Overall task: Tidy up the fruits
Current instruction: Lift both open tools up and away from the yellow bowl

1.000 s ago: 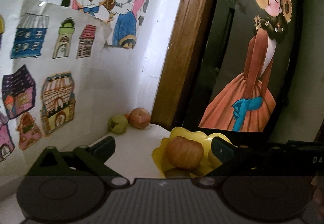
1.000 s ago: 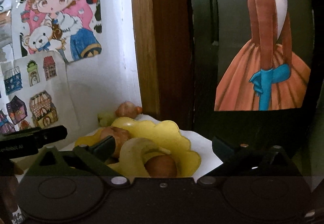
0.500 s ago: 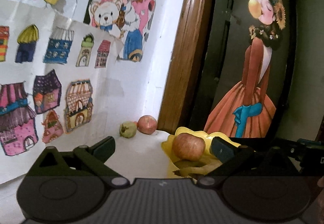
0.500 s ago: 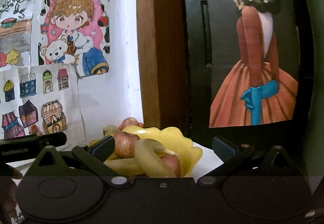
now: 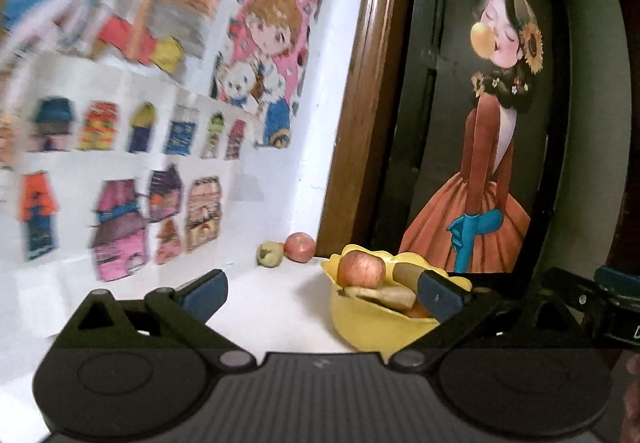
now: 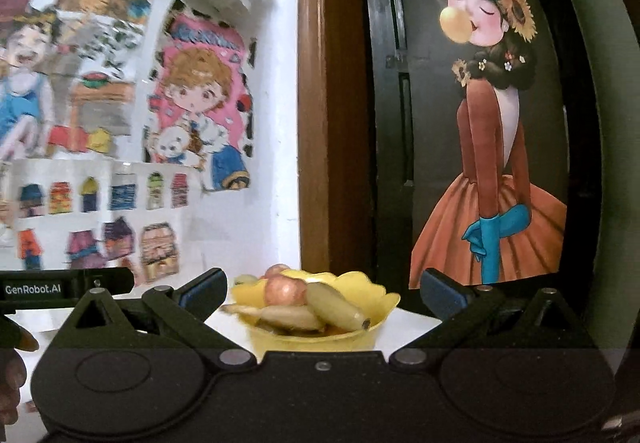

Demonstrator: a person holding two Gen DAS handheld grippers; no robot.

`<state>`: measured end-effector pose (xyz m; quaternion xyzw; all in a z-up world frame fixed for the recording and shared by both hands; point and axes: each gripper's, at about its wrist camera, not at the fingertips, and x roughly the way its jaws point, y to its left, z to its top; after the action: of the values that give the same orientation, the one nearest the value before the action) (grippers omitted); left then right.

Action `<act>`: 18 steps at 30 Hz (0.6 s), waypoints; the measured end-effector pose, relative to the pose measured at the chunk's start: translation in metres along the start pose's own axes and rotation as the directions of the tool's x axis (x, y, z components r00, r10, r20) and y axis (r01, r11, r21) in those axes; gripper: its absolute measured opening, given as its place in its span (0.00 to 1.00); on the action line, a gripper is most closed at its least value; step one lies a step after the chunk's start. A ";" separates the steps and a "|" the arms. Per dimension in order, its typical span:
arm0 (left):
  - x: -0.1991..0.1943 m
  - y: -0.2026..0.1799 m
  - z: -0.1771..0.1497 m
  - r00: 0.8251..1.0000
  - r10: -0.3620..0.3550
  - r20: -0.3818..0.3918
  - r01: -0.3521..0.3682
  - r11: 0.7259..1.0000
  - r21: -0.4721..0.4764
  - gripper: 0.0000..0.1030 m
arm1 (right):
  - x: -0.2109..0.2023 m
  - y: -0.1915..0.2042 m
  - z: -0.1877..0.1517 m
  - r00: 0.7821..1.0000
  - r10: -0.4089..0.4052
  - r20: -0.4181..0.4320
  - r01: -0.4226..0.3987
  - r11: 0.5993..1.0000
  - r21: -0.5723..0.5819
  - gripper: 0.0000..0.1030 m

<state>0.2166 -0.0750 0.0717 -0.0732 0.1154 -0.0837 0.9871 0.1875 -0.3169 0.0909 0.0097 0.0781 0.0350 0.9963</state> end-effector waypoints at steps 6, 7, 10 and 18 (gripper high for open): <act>-0.085 -0.007 0.004 0.998 -0.011 0.063 0.010 0.999 0.030 1.00 | -0.077 0.021 0.012 0.999 0.030 0.034 -0.029 0.999 -0.018 0.99; -0.095 -0.007 0.005 0.997 -0.016 0.076 0.014 1.000 0.028 1.00 | -0.089 0.024 0.014 0.998 0.030 0.046 -0.029 0.999 -0.018 0.99; -0.120 -0.006 0.006 0.996 -0.030 0.086 0.028 0.999 0.025 1.00 | -0.116 0.031 0.015 0.998 0.024 0.061 -0.023 1.000 -0.017 0.99; -0.151 0.000 0.003 0.994 -0.032 0.102 0.028 0.999 0.035 1.00 | -0.151 0.047 0.015 0.995 0.031 0.092 -0.028 0.999 -0.030 0.99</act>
<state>0.0728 -0.0473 0.1072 -0.0624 0.0619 -0.0965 0.9914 0.0376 -0.2810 0.1308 -0.0016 0.0310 0.0502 0.9983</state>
